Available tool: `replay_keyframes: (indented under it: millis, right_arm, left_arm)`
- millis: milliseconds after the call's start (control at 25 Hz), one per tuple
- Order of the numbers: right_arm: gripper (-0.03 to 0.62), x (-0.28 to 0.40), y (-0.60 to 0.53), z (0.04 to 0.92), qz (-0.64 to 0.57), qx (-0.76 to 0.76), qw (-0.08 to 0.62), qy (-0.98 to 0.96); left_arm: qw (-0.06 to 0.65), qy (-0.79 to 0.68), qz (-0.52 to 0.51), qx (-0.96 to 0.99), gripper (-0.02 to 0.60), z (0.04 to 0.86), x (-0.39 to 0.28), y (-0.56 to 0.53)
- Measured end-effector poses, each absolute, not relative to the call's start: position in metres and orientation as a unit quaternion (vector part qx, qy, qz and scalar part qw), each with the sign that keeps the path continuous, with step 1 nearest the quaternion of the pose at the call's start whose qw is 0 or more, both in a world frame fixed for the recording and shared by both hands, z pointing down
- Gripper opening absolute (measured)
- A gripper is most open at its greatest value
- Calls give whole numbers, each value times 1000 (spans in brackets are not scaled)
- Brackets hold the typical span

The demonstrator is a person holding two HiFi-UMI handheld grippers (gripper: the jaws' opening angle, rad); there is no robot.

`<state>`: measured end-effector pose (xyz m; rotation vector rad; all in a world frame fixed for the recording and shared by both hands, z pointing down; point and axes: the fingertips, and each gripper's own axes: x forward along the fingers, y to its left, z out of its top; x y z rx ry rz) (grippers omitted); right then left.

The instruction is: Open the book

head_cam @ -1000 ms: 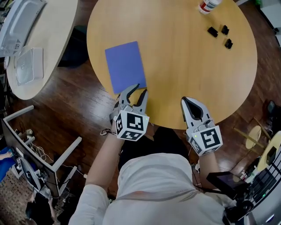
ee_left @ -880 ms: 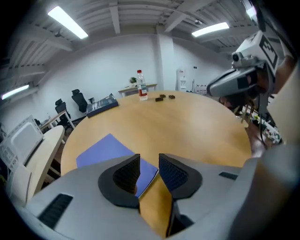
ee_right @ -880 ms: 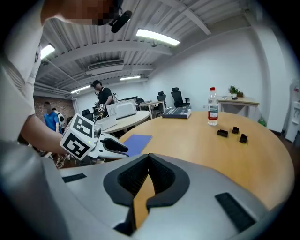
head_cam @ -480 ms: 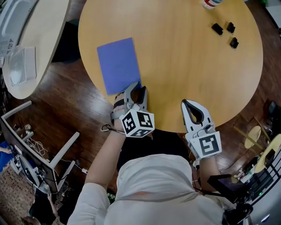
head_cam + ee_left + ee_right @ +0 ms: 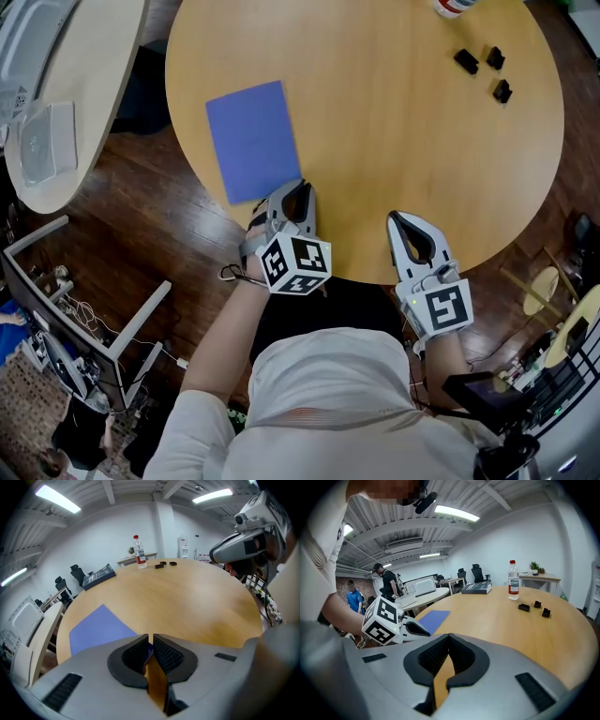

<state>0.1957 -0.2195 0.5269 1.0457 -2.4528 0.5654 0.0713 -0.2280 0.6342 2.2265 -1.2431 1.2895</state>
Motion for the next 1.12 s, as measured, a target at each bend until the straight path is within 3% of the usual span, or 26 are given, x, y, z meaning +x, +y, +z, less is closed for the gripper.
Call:
replay_keyframes:
  millis: [120, 320, 560, 800, 1120]
  right_arm:
    - [3, 195, -217, 531, 200, 368, 212, -883]
    - [3, 189, -215, 530, 205, 364, 209, -884]
    - [3, 175, -218, 527, 196, 346, 207, -894]
    - [3, 140, -214, 516, 191, 320, 200, -906]
    - [3, 95, -206, 503, 182, 291, 191, -920]
  left_arm:
    - [150, -442, 437, 769, 14, 633, 71, -230]
    - [168, -465, 393, 776, 12, 616, 71, -235]
    - [212, -510, 264, 791, 12, 557, 62, -249]
    - [296, -582, 95, 751, 12, 495, -4, -237]
    - [311, -655, 56, 686, 12, 477, -96, -198]
